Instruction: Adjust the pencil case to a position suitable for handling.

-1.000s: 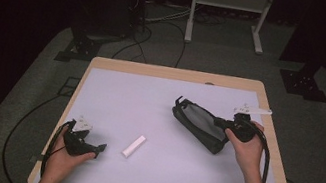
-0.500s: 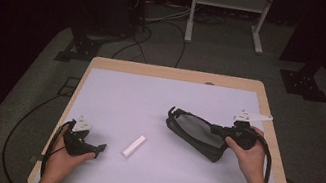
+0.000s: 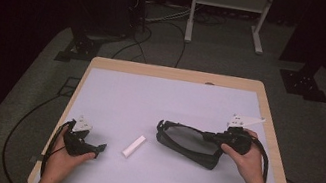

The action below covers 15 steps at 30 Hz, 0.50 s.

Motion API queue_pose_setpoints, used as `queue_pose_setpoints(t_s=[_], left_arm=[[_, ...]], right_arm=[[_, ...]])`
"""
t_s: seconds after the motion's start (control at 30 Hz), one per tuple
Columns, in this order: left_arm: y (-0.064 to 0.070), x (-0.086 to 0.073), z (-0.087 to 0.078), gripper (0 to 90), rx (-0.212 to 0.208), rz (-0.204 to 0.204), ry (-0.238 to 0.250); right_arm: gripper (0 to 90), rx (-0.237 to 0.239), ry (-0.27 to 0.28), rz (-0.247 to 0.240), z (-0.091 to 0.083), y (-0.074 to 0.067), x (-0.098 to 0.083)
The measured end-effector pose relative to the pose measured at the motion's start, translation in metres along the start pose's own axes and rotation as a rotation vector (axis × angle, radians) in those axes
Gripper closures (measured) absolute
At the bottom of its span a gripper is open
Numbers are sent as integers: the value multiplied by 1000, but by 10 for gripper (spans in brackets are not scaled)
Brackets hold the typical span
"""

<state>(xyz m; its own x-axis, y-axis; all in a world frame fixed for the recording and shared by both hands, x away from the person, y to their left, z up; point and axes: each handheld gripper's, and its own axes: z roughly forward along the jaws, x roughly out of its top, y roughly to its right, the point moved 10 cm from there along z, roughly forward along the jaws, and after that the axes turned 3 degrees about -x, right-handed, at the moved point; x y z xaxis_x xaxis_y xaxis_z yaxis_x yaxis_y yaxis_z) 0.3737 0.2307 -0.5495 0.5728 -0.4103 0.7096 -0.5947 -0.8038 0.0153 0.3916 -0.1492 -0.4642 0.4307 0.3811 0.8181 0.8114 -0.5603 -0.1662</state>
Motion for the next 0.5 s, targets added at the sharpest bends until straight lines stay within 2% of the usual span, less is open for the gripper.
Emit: queue_pose_setpoints(t_s=[0.5], left_arm=[[0, 0, 0, 18, 0, 0, 0]], right_arm=[[875, 122, -72, -55, 17, -31, -5]])
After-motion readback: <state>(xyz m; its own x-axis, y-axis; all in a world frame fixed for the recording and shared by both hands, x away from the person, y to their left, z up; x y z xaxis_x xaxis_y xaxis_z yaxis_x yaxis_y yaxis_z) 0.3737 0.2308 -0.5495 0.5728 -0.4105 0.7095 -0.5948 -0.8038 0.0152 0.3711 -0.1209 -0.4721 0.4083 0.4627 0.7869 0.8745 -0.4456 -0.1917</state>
